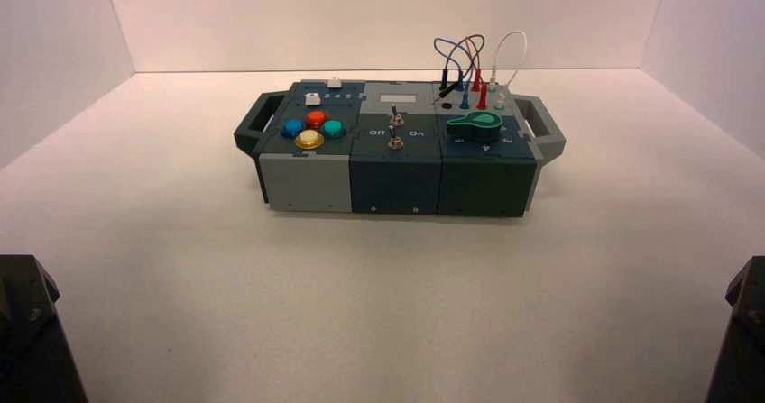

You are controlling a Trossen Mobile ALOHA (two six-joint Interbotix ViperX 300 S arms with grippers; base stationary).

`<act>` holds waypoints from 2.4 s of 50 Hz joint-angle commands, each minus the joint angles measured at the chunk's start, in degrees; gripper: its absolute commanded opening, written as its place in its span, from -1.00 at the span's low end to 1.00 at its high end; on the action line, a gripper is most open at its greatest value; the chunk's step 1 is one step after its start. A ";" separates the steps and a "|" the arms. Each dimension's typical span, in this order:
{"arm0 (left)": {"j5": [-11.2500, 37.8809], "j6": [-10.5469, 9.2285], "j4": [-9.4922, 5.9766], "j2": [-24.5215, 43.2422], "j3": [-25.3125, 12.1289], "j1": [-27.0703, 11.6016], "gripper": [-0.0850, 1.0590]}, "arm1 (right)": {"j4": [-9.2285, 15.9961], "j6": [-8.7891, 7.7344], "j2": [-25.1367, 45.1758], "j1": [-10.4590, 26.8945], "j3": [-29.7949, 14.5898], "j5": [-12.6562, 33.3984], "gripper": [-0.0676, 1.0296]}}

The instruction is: Push the red button with the left gripper.

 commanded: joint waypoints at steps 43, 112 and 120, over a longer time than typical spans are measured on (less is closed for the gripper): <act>20.83 0.00 -0.70 48.87 -26.10 -16.26 -0.91 | -0.26 -1.41 27.25 11.16 -14.15 10.81 -0.92; 28.39 2.55 0.53 56.95 -28.21 -19.07 -0.91 | -0.44 -1.49 29.71 11.16 -13.80 10.81 -0.92; 28.39 2.90 0.62 59.33 -28.48 -18.90 -0.91 | -0.44 -1.49 29.71 11.16 -13.62 10.81 -0.92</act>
